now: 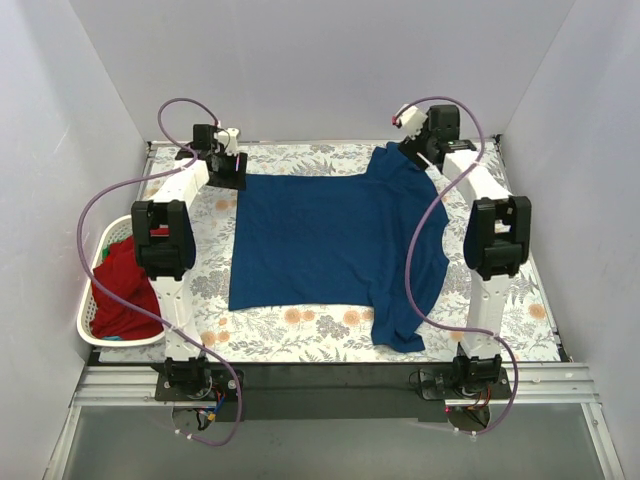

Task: Fold and stack the t-shirts
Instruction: Flatten the tshirt out

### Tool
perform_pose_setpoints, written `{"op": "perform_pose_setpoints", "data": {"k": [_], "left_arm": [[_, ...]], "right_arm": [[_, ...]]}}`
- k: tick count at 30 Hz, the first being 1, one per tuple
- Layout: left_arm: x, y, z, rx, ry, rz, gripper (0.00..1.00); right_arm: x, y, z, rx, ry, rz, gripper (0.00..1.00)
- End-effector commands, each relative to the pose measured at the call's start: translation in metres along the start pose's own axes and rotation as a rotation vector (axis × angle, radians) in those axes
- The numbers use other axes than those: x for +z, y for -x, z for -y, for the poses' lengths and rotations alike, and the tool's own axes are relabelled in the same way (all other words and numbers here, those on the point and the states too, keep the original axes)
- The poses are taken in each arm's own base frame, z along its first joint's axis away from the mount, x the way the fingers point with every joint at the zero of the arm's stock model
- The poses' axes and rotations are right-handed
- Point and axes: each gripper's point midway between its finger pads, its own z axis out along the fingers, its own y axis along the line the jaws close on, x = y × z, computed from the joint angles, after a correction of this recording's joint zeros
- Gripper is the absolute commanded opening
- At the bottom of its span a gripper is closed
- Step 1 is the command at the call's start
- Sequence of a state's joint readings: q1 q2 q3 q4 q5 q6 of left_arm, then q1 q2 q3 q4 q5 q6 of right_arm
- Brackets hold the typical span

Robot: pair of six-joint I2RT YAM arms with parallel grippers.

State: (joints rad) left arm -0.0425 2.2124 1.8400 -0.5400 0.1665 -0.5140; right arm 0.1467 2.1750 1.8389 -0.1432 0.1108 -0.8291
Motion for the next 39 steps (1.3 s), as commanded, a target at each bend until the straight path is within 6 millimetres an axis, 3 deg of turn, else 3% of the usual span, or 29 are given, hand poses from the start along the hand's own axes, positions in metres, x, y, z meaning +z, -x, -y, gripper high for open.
{"op": "perform_pose_setpoints", "data": {"k": [1, 3, 4, 6, 7, 8, 10, 19, 24, 28, 32, 34, 36, 39], "left_arm": [[-0.070, -0.005, 0.034, 0.024, -0.144, -0.020, 0.59], [-0.081, -0.029, 0.047, 0.024, -0.207, -0.083, 0.58], [-0.088, -0.044, 0.058, 0.016, -0.261, -0.117, 0.56], [-0.096, -0.067, 0.067, 0.008, -0.306, -0.176, 0.54], [-0.103, -0.072, 0.071, 0.009, -0.324, -0.187, 0.52], [-0.104, -0.090, 0.075, -0.005, -0.339, -0.226, 0.52], [-0.111, -0.103, 0.078, -0.012, -0.350, -0.262, 0.49], [-0.124, -0.167, 0.082, -0.020, -0.330, -0.422, 0.48], [-0.119, -0.195, 0.078, -0.014, -0.289, -0.495, 0.47], [-0.111, -0.215, 0.068, -0.014, -0.237, -0.554, 0.44], [-0.101, -0.213, 0.052, 0.001, -0.150, -0.556, 0.40], [-0.096, -0.209, 0.047, 0.004, -0.121, -0.550, 0.37], [-0.091, -0.199, 0.039, 0.009, -0.083, -0.535, 0.35], [-0.094, -0.176, 0.041, 0.026, -0.105, -0.481, 0.35]], "right_arm": [[-0.071, -0.007, -0.003, 0.114, 0.133, -0.078, 0.93], [-0.093, -0.011, -0.025, 0.170, 0.239, -0.111, 0.90], [-0.106, -0.017, -0.049, 0.197, 0.348, -0.138, 0.84], [-0.119, -0.025, -0.070, 0.251, 0.430, -0.179, 0.76], [-0.130, -0.032, -0.087, 0.273, 0.503, -0.216, 0.63], [-0.134, -0.037, -0.096, 0.287, 0.532, -0.237, 0.57], [-0.143, -0.050, -0.118, 0.332, 0.608, -0.289, 0.47], [-0.176, -0.113, -0.183, 0.379, 0.766, -0.512, 0.41], [-0.170, -0.142, -0.192, 0.341, 0.753, -0.603, 0.38], [-0.151, -0.176, -0.192, 0.280, 0.691, -0.678, 0.37], [-0.129, -0.210, -0.177, 0.251, 0.600, -0.756, 0.35], [-0.114, -0.217, -0.157, 0.261, 0.529, -0.772, 0.34], [-0.106, -0.212, -0.136, 0.267, 0.467, -0.762, 0.34], [-0.118, -0.186, -0.119, 0.282, 0.465, -0.687, 0.37]]}}
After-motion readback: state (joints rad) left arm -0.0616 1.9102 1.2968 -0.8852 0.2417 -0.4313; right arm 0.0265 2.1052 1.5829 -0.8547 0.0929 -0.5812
